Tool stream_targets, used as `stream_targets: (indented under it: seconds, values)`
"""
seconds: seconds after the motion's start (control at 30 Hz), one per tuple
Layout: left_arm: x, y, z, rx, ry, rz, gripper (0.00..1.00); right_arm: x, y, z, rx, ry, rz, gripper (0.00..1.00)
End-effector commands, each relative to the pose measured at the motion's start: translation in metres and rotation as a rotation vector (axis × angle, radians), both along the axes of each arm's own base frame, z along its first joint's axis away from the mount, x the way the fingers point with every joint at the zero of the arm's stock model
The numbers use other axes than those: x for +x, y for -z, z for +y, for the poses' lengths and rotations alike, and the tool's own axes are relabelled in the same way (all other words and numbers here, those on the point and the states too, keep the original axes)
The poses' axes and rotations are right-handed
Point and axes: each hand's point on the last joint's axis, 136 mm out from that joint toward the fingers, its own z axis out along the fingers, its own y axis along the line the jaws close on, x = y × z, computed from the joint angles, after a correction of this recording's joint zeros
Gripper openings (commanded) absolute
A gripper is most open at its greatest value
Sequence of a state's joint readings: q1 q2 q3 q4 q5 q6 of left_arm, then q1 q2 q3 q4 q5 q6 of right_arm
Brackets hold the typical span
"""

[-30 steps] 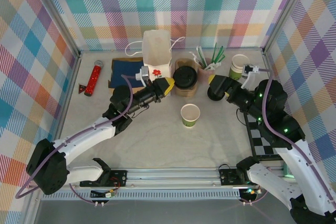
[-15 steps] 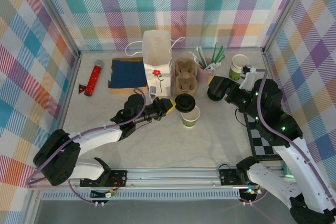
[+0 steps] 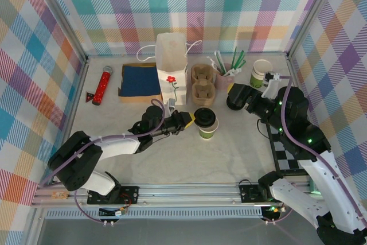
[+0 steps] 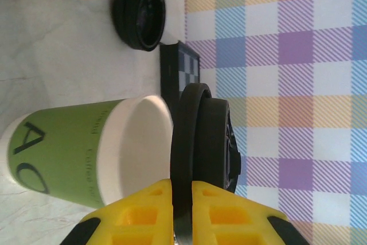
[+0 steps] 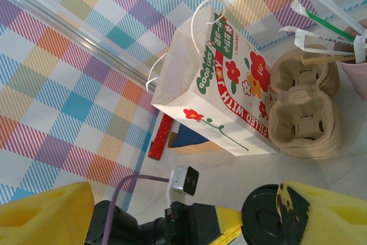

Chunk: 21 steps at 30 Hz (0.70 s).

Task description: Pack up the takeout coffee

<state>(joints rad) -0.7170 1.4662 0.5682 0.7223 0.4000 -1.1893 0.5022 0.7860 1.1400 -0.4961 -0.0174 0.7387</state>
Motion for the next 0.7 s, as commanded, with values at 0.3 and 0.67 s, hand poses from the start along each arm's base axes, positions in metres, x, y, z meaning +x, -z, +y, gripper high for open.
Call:
stream_targets:
  seconds: [0.3, 0.67]
  values:
    - [-0.007, 0.002, -0.01, -0.012, 0.039, -0.033, 0.13, -0.003, -0.004, -0.004, -0.007, 0.006, -0.033, 0.82]
    - [-0.007, 0.011, -0.011, 0.007, 0.044, -0.032, 0.13, -0.005, -0.007, -0.005, 0.001, 0.005, -0.042, 0.81]
